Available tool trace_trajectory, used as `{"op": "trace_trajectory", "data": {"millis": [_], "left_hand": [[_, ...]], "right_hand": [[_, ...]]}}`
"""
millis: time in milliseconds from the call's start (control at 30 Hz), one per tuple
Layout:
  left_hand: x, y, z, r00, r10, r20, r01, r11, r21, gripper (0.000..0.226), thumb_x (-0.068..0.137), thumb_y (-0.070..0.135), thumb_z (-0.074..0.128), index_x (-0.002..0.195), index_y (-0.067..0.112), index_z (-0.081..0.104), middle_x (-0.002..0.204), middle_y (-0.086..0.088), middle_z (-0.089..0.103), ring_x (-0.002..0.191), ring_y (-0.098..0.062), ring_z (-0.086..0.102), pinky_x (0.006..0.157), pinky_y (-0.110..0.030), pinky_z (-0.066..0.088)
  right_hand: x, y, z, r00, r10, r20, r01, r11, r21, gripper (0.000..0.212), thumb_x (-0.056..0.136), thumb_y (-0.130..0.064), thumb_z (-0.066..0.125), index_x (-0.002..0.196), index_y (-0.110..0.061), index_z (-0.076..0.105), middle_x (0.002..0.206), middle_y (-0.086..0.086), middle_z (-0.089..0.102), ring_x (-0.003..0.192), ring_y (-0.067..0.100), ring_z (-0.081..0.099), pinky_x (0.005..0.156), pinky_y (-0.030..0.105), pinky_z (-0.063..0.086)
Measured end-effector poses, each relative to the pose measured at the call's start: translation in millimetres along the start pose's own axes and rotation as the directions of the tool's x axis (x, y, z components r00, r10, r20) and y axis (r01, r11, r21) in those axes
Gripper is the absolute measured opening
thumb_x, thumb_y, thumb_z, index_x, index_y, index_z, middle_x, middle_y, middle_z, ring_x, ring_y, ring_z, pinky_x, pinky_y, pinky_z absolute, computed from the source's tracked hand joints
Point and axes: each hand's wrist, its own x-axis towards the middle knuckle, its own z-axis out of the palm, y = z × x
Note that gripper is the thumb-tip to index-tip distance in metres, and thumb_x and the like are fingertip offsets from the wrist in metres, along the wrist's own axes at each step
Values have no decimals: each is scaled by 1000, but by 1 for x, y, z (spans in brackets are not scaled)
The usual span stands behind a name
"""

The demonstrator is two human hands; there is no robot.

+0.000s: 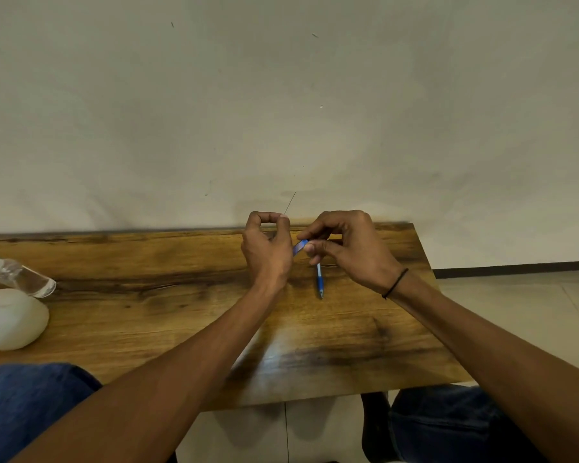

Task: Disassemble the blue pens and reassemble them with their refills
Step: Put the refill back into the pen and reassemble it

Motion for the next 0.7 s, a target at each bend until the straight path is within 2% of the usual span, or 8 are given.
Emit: {"op": "trace_trajectory", "data": {"millis": [133,233,300,367,467,567,633,700], "left_hand": [[2,8,1,991,-135,23,137,980,-146,2,99,19,66,99,18,67,98,-3,70,81,-17,63,73,-35,53],[1,14,3,974,-217,68,227,946,-232,5,99,17,64,95,18,68,97,-11,67,91,-27,64,77,-45,53],[1,15,3,967,-243,81,256,931,-260,6,98,16,63,94,19,67,100,-12,68,93,-29,64,76,-43,51],[1,15,2,962,-262,82,275,925,-261,6,98,18,64,93,20,67,98,-11,65,88,-25,60,68,-35,47],[1,15,1,957,-274,90,288,922,-260,4,98,19,64,94,20,66,82,-6,65,70,-18,58,55,-28,45],[3,16,-2,964,-256,73,266,937,-228,7,99,19,63,104,15,66,69,-4,66,57,-16,58,53,-30,47],[6,15,-5,971,-233,45,237,949,-206,8,99,18,63,106,14,65,67,-4,65,58,-16,58,58,-32,47],[10,13,-8,975,-220,33,222,953,-205,4,100,16,64,103,16,64,63,-1,63,58,-14,56,59,-31,45]], "right_hand": [[-6,0,13,996,10,-89,8,980,200,21,87,2,78,107,-2,74,96,8,76,87,23,76,76,40,66],[-10,-1,26,984,34,-174,25,945,327,29,88,5,76,114,-4,67,100,11,76,95,28,76,79,46,65],[-10,-3,31,978,20,-208,48,947,317,29,88,3,77,112,-5,64,102,9,74,97,27,75,82,50,65],[-9,-5,32,976,16,-219,53,952,303,26,88,3,77,110,-4,63,103,9,73,97,28,74,81,54,64],[-8,-12,30,970,-9,-243,71,967,246,25,88,-2,79,107,-6,63,98,3,73,91,23,74,76,50,64],[0,-10,22,954,-70,-292,103,990,97,24,86,-10,78,103,-15,63,89,-4,73,82,14,73,70,28,62],[5,5,15,945,-46,-323,28,998,-62,22,85,-9,77,99,-18,63,78,-5,70,75,10,70,65,19,58],[5,28,11,929,69,-363,-149,969,-196,22,81,-6,77,92,-17,62,69,-5,67,67,6,68,59,19,56]]}}
